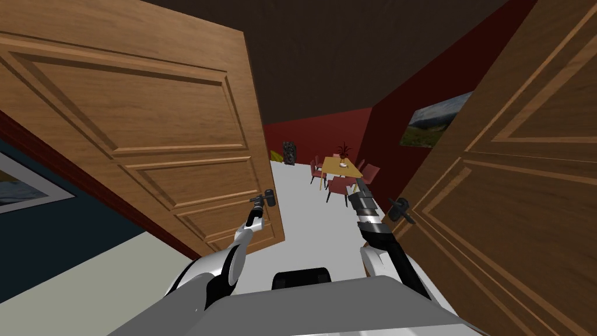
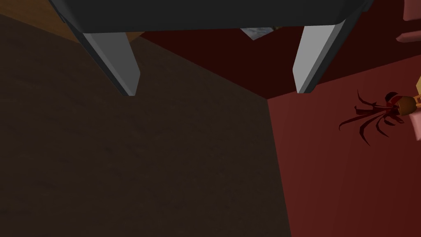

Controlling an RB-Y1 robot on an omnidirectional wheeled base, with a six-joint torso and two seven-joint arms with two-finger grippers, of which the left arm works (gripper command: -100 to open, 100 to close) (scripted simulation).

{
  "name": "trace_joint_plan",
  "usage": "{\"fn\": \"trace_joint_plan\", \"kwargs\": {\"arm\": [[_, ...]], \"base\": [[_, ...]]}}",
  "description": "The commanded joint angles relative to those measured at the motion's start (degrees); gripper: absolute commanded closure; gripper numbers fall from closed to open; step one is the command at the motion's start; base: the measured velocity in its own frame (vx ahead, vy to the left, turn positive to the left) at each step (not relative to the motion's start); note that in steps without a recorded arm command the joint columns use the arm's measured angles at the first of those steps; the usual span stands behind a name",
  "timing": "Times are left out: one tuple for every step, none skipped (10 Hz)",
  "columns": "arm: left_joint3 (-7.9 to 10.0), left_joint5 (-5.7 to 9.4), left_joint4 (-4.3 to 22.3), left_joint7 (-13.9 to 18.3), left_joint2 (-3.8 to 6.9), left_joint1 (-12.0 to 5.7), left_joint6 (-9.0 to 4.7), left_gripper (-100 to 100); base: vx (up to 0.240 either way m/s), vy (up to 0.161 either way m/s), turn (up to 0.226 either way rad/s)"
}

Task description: Push the door open

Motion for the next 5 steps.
{"fn": "trace_joint_plan", "kwargs": {"arm": [[0.7, 0.3, -1.4, -0.4, 0.17, 0.48, 0.47, 100], [1.07, 0.46, -1.4, -0.5, 0.38, 0.55, 0.46, 100], [1.49, 0.64, -1.4, -0.7, 0.61, 0.63, 0.44, 100], [1.49, 0.64, -1.4, -0.7, 0.61, 0.63, 0.44, 100], [1.49, 0.64, -1.4, -0.7, 0.61, 0.63, 0.44, 100]], "base": [[0.17, -0.127, 0.07], [0.182, -0.1, 0.07], [0.185, -0.072, 0.041], [0.104, -0.038, 0.024], [0.028, 0.005, -0.016]]}}
